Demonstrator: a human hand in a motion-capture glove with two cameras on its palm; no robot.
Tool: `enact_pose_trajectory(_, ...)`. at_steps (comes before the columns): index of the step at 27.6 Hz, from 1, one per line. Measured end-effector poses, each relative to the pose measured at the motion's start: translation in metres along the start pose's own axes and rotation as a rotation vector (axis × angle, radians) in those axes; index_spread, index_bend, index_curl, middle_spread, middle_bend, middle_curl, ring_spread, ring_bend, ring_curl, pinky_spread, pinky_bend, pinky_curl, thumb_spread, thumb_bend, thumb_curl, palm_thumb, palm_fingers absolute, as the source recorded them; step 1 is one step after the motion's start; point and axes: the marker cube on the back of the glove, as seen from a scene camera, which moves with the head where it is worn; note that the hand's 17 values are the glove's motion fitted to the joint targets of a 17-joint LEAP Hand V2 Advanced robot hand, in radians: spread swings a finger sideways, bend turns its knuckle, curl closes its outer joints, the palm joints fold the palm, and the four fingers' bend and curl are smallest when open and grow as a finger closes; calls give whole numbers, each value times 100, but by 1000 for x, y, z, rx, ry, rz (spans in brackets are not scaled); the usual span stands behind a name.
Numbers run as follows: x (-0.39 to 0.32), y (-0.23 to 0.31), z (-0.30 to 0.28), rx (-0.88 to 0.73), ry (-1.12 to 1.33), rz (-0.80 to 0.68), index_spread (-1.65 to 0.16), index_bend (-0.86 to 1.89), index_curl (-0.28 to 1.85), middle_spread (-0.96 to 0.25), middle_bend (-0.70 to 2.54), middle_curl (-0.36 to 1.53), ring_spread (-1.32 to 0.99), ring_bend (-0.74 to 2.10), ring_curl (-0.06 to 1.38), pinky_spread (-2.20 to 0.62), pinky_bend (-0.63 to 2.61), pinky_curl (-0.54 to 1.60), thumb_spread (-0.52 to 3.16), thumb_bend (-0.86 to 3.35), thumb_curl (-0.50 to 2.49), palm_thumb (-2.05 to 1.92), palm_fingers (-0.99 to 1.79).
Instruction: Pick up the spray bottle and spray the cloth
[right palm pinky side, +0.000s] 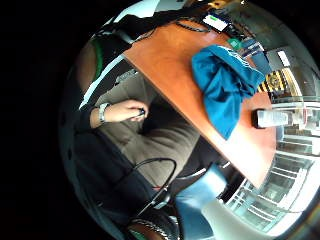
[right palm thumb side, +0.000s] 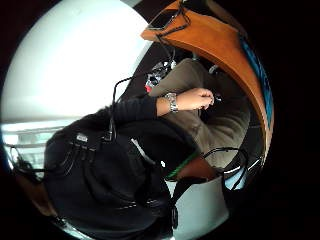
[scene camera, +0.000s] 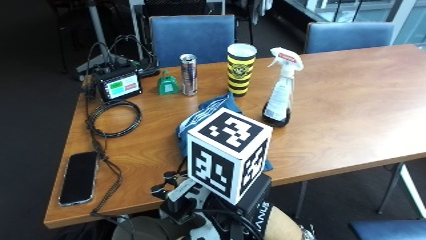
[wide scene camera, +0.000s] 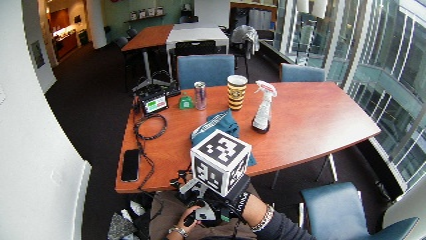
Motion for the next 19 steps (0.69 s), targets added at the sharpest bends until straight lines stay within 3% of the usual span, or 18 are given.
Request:
enact_pose_trajectory(7, 1, 1, 6, -22, -20, 9, -34, 17, 15, -4, 19, 11, -3, 41, 17, 16, 39, 17, 64, 7, 10, 24, 51)
enact_pose_trajectory(19, 22, -8, 9, -27, -20, 67, -41, 16, 21, -6, 18, 19, -4, 41, 22, 20, 38, 24, 86, 0, 17, 29, 48)
